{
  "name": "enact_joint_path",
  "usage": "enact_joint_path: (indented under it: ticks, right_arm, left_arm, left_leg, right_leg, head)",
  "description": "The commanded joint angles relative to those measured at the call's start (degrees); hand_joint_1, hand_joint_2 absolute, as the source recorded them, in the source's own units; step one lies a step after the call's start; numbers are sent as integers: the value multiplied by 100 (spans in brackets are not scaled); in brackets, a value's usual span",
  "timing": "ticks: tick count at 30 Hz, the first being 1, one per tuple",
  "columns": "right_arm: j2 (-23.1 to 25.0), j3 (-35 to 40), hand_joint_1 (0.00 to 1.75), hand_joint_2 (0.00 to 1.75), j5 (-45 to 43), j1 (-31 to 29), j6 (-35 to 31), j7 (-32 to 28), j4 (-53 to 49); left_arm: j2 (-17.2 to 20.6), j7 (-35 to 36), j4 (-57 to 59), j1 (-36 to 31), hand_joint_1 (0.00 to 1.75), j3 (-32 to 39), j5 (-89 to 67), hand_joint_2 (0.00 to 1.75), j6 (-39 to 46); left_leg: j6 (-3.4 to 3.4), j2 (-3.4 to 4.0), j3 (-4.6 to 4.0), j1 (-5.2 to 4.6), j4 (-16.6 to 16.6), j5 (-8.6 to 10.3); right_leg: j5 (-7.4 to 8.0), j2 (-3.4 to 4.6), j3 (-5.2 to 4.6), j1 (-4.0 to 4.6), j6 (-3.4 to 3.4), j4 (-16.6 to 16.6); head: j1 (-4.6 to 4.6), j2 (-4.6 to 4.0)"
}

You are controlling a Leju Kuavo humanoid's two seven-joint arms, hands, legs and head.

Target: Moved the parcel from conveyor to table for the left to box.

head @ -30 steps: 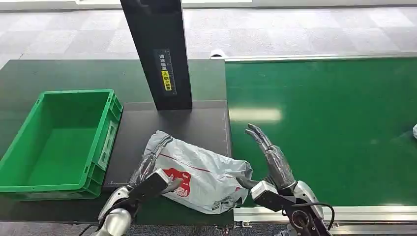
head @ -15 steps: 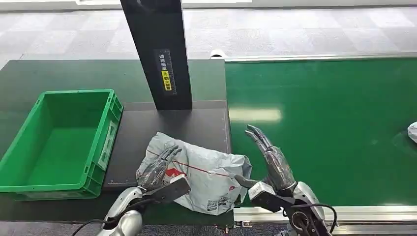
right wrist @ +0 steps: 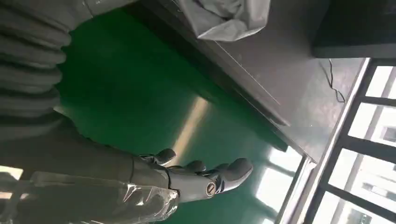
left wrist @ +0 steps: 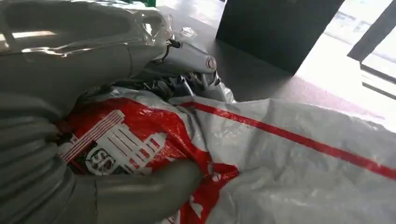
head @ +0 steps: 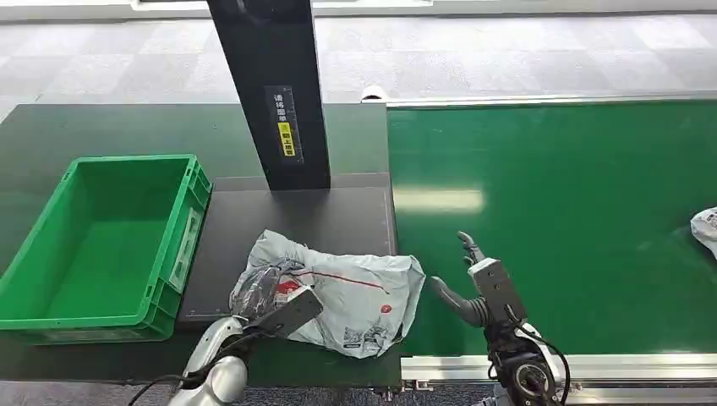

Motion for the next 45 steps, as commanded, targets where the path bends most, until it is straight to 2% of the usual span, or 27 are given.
enact_joint_path:
  ticks: [1, 3, 5, 8, 10, 11, 14, 15, 18, 19, 22, 31, 37, 38, 39, 40, 41, 42, 43, 44, 45]
  right_arm:
    - [-21, 42, 0, 175, 246, -305, -490, -365, 643]
    - [-41, 111, 0, 175, 263, -327, -488, -555, 615]
    - [-89, 162, 0, 175, 222, -312, -449, -634, 524]
    - [-140, 214, 0, 175, 177, -282, -428, -668, 489]
    - [-134, 233, 0, 175, 158, -310, -431, -711, 568]
    - [-135, 262, 0, 175, 146, -338, -431, -740, 627]
    - [-141, 310, 0, 175, 115, -394, -441, -804, 724]
    - [-142, 333, 0, 175, 87, -426, -444, -825, 767]
    - [-142, 333, 0, 175, 87, -426, -444, -825, 767]
    - [-139, 352, 0, 175, 69, -447, -454, -841, 802]
    - [-157, 428, 0, 175, 15, -423, -504, -871, 839]
    - [-157, 428, 0, 175, 15, -423, -504, -871, 839]
    - [-119, 515, 0, 175, 46, -398, -612, -953, 973]
    - [-100, 494, 0, 175, 62, -326, -675, -967, 949]
    - [-51, 361, 0, 175, 143, -362, -639, -927, 921]
    - [-97, 429, 0, 175, 146, -202, -712, -942, 832]
    - [-94, 414, 0, 175, 146, -148, -698, -942, 780]
    - [-87, 401, 0, 175, 147, -124, -705, -930, 770]
    - [-86, 396, 0, 175, 145, -111, -705, -922, 751]
    - [-86, 396, 0, 175, 145, -111, -705, -922, 751]
    - [-93, 390, 0, 175, 142, -121, -693, -903, 743]
  left_arm:
    - [12, -880, 99, 292, 175, 363, 1341, 175, 207]
    - [16, -1240, 1, 289, 175, 394, 1876, 175, 223]
    - [-31, -1692, -116, 275, 175, 442, 2110, 175, 696]
    - [-127, -2614, -125, 250, 175, 510, 2097, 175, 2203]
    - [-99, -2721, -28, 213, 175, 456, 2138, 175, 2377]
    - [-148, -3000, -1, 220, 175, 492, 2209, 175, 2899]
    - [-163, -3283, -193, 260, 175, 475, 2332, 175, 3340]
    - [-248, -3283, -706, 395, 175, 662, 2249, 175, 3340]
    - [-248, -3283, -706, 395, 175, 662, 2249, 175, 3340]
    - [-362, -3283, -1030, 468, 175, 844, 2131, 0, 3340]
    - [-784, -3283, -2065, 620, 175, 1531, 1501, 0, 3340]
    - [-784, -3283, -2065, 620, 175, 1531, 1501, 0, 3340]
    - [-1156, -3283, -3014, 411, 175, 2669, 110, 0, 3340]
    - [-1298, -3283, -2878, 218, 175, 3175, -135, 0, 3340]
    - [-1524, -3283, -2739, 173, 175, 3244, -348, 0, 3340]
    - [-1200, -2960, -2460, 20, 175, 3274, -119, 0, 3340]
    - [-1425, -3283, -1981, -293, 175, 4051, -121, 0, 3340]
    - [-1532, -3283, -1689, -438, 175, 4269, -296, 0, 3340]
    - [-1377, -3283, -1477, -522, 175, 4340, -182, 0, 3340]
    - [-1377, -3283, -1477, -522, 175, 4340, -182, 0, 3340]
    - [-1080, -3162, -1405, -444, 175, 4224, 95, 0, 3340]
  left_leg:
    - [4, 14, 7, -1, -6, -3]
    - [4, 14, 5, 0, -5, -3]
    - [6, 13, 1, -1, -6, -2]
    - [6, 5, -12, 1, 1, -1]
    - [3, 3, -11, 0, 1, -2]
    - [5, 4, -12, 1, -1, -1]
    - [5, 2, -11, 1, -2, 0]
    - [4, 6, -14, 0, 0, -1]
    - [5, 8, -19, 2, 4, -2]
    - [4, 6, -16, 0, 1, -1]
    - [8, 8, -27, 4, 9, -4]
    - [3, 4, -18, 1, 1, -1]
    - [7, 12, -27, 4, 7, -3]
    - [7, 15, -26, 4, 7, -4]
    - [4, 7, -22, 5, 5, -3]
    - [5, 9, -19, 4, 1, -1]
    - [4, 2, -20, 2, 2, 0]
    - [4, -4, -12, 1, -9, 6]
    - [4, -5, -11, 1, -12, 8]
    - [2, -4, -10, 0, -8, 5]
    - [3, -3, -6, 1, -12, 7]
  right_leg:
    - [1, 12, 3, 0, -3, -5]
    - [2, 12, 0, 2, -4, -6]
    - [3, 10, -2, 2, -6, -8]
    - [1, 2, -12, 3, -5, -4]
    - [-1, 2, -11, 1, -3, -1]
    - [1, 1, -12, 3, -6, -4]
    - [1, -1, -10, 3, -5, -6]
    - [1, 4, -15, 2, -4, -3]
    - [2, 6, -19, 4, -4, -2]
    - [1, 4, -18, 2, -3, -2]
    - [1, 4, -25, 6, -6, 1]
    - [0, 3, -18, 2, -3, -1]
    - [3, 9, -27, 7, -7, 0]
    - [2, 11, -29, 7, -9, 2]
    - [1, 4, -22, 7, -7, 0]
    - [2, 6, -20, 7, -9, -3]
    - [1, 0, -20, 3, -5, -2]
    - [3, -8, -11, 3, -9, -8]
    - [4, -9, -11, 4, -12, -10]
    - [2, -6, -10, 1, -6, -7]
    - [4, -6, -8, 3, -9, -11]
  head:
    - [-2, 0]
    - [-2, 0]
    - [0, 0]
    - [2, 0]
    - [0, 0]
    - [0, 0]
    - [0, 0]
    - [0, 0]
    - [0, 0]
    - [0, 0]
    - [0, 0]
    - [0, 0]
    - [0, 0]
    - [0, 0]
    - [0, 0]
    - [2, 0]
    - [0, 0]
    - [0, 0]
    - [0, 0]
    - [2, 0]
    - [2, 0]
